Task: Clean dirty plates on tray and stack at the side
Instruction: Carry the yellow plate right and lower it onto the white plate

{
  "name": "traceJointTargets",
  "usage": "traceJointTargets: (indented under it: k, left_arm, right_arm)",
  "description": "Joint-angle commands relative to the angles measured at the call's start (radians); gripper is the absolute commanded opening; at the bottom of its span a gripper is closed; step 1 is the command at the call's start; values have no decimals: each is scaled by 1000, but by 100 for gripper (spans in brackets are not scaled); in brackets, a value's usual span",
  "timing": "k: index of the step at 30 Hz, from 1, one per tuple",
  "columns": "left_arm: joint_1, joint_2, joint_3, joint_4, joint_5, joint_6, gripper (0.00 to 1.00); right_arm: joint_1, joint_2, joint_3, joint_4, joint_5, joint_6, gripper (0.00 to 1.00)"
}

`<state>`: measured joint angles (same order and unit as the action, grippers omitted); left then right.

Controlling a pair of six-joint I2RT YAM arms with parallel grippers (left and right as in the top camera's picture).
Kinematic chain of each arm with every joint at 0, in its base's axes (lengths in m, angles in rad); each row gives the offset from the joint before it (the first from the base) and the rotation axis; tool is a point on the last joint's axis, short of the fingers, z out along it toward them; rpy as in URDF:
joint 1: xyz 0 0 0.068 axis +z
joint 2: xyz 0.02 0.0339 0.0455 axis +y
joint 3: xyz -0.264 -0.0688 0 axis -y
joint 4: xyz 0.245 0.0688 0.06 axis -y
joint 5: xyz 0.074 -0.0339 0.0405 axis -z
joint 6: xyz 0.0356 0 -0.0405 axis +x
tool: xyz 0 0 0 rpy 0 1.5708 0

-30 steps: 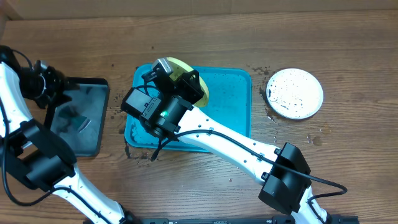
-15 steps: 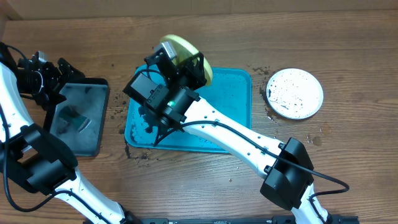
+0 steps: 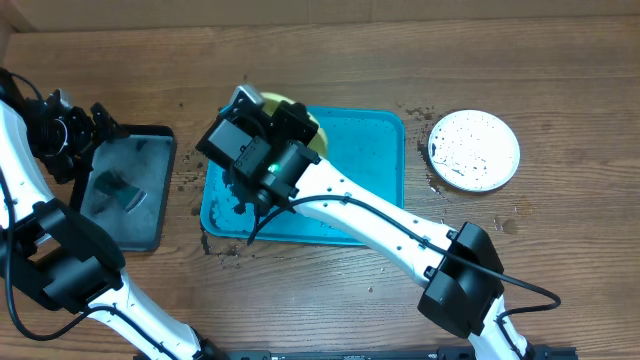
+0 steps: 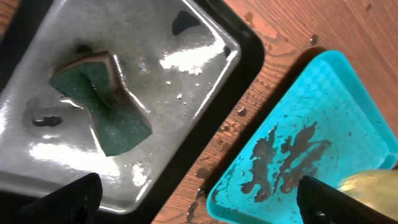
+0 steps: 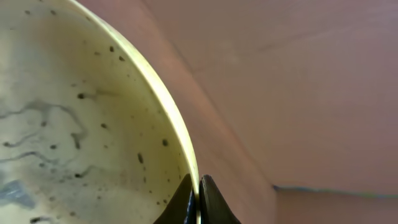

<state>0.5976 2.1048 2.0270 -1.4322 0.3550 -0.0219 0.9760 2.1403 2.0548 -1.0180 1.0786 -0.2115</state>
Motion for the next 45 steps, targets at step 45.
traceJointTargets:
  k: [45]
  left_arm:
    - [-3, -17, 18, 5, -26, 19, 100]
  right_arm:
    - [-1222, -277, -618, -24, -1156, 558, 4]
